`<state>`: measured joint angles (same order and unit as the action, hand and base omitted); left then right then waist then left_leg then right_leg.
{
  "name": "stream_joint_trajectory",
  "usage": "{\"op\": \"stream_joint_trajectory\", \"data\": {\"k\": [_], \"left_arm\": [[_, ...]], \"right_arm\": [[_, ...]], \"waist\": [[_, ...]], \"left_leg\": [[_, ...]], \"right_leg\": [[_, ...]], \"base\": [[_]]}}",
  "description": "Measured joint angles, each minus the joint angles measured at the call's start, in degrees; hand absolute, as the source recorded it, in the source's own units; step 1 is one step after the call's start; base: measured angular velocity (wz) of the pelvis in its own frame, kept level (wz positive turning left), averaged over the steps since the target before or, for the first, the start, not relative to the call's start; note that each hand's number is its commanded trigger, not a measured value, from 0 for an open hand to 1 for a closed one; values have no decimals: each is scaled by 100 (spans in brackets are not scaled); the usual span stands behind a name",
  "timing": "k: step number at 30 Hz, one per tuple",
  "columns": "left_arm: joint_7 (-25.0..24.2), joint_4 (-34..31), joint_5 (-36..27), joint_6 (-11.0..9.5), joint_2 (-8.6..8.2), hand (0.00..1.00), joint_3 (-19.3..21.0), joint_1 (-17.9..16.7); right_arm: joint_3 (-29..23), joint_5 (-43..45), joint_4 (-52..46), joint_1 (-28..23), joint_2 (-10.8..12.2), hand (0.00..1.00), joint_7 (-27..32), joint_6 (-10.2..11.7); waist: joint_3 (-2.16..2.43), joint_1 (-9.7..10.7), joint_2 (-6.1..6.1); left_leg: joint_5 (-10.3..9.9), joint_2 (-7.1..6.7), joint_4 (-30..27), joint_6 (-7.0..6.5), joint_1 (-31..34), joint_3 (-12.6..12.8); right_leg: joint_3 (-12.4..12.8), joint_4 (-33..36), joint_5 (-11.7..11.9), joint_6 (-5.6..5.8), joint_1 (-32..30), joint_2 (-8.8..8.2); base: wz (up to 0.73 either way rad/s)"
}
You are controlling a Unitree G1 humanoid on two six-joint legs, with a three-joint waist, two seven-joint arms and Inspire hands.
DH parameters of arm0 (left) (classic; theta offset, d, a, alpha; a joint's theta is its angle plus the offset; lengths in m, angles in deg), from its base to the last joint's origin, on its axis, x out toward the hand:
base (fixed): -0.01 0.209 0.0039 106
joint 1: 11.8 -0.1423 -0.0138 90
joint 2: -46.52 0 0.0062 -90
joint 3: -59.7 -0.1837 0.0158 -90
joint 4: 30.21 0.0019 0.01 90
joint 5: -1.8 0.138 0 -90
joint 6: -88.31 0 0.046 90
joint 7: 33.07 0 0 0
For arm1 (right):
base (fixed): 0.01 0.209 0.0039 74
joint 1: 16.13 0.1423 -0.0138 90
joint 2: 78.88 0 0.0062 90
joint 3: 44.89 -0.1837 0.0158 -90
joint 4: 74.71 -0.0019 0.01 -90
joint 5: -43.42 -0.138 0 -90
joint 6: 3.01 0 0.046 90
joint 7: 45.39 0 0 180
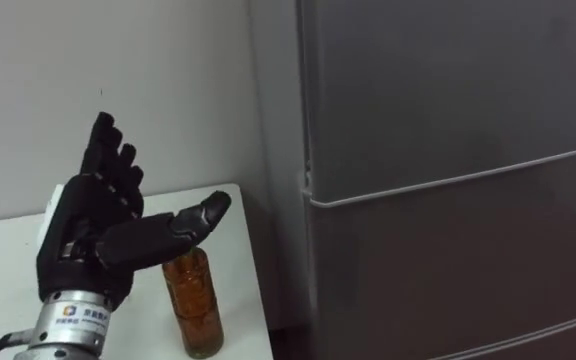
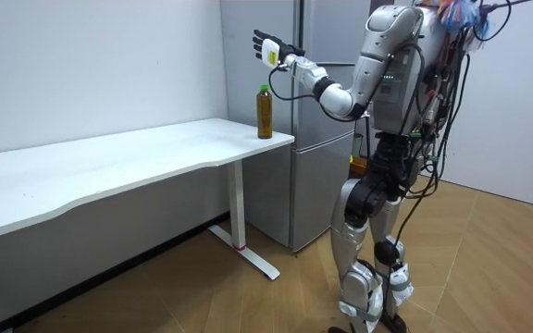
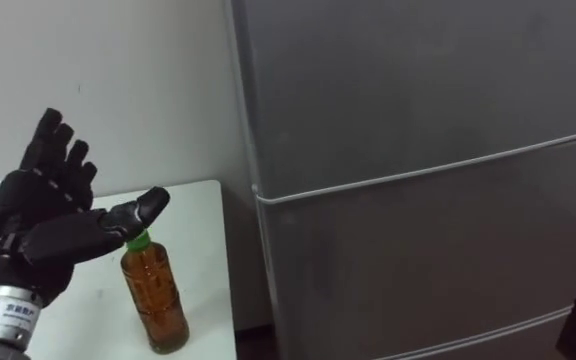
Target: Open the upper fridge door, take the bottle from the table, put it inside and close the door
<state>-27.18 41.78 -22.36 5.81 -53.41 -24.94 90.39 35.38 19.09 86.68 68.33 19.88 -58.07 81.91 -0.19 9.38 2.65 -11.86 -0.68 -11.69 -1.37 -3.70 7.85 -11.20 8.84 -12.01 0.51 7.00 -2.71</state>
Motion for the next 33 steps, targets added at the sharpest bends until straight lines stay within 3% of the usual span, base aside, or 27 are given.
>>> {"op": "stream_joint_trajectory", "data": {"k": [7, 15, 21, 25, 33], "left_arm": [[-69, 25, -117, 97, 22, 0, -8, 154], [-294, 57, -97, 135, 48, 0, -185, 358], [-500, 86, -116, 171, 290, 0, -379, 548], [-623, 319, -114, 200, 292, 0, -515, 932], [-687, 518, -401, 221, 393, 0, -693, 1119]], "right_arm": [[-6, -15, -36, 24, -62, 0, 0, 1], [1, -25, -35, 53, -99, 0, -27, -82], [151, -38, -16, 144, -129, 0, -7, -81], [306, -40, 28, 182, -161, 0, 18, -81], [399, -41, 37, 243, -165, 0, 101, -92]], "waist": [[-62, 131, 145], [-51, 163, 172], [-58, 183, 159], [-58, 171, 159], [-43, 313, 180]], "left_leg": [[0, 3, 34, -1, -53, 33], [2, 7, 44, 0, -77, 82], [2, 12, 37, 0, -37, 139], [2, 12, 35, 0, -1, 142], [2, 25, 33, 0, -8, 166]], "right_leg": [[17, 7, 4, -2, 33, 6], [85, -9, 1, 1, 26, 12], [144, -9, 8, 1, -24, 18], [151, -5, 9, 2, -64, 18], [144, 4, 15, -6, -60, 17]], "base": [[-1], [-3], [-5], [0], [-1]]}}
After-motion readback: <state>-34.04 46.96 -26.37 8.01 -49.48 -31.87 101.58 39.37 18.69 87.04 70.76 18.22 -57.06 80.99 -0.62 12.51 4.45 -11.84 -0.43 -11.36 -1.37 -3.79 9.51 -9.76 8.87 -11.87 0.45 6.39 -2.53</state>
